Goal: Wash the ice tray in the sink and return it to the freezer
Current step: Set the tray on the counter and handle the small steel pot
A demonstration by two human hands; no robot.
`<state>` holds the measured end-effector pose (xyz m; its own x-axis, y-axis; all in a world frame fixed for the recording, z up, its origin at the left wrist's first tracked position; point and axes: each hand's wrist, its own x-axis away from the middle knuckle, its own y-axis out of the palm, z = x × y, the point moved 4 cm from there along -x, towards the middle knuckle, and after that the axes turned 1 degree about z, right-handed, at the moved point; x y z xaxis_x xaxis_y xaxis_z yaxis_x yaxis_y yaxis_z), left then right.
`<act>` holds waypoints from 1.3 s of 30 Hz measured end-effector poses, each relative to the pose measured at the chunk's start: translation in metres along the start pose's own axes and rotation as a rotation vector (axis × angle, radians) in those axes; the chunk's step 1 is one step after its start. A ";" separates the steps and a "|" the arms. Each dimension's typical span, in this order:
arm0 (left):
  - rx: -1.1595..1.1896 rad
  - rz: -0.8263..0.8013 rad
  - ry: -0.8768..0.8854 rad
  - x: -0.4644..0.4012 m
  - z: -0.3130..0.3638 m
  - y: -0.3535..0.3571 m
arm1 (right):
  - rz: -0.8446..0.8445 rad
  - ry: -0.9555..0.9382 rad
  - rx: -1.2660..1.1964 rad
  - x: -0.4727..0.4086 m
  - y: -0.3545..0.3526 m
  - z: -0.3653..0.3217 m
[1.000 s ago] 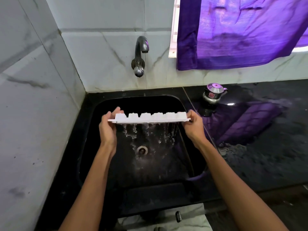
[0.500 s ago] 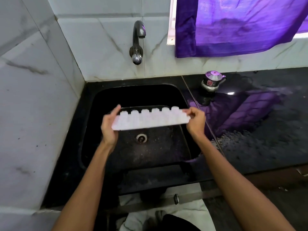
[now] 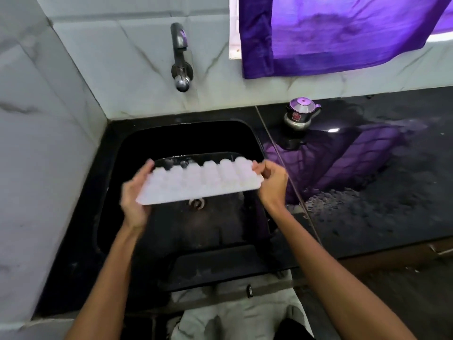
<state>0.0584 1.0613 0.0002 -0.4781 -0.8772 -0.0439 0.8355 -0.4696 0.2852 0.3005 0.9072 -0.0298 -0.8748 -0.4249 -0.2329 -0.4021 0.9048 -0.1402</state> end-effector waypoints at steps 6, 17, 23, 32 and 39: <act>0.169 0.273 0.112 -0.026 0.023 -0.006 | -0.083 -0.182 -0.122 -0.042 -0.004 -0.053; 0.064 0.454 -0.103 0.014 -0.027 0.175 | -0.476 -0.119 0.040 -0.103 -0.155 0.011; -0.239 0.246 -0.119 0.022 -0.062 0.281 | -0.477 0.060 -0.007 -0.154 -0.258 0.025; -0.512 -0.038 -0.171 0.036 -0.117 0.327 | -0.531 0.352 0.108 -0.168 -0.331 0.088; -0.562 -0.099 -0.294 0.039 -0.145 0.328 | -0.495 0.470 0.172 -0.169 -0.340 0.123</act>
<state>0.3527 0.8585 -0.0467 -0.5477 -0.8005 0.2432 0.7599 -0.5976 -0.2558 0.6184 0.6674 -0.0616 -0.6397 -0.6929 0.3327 -0.7686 0.5743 -0.2818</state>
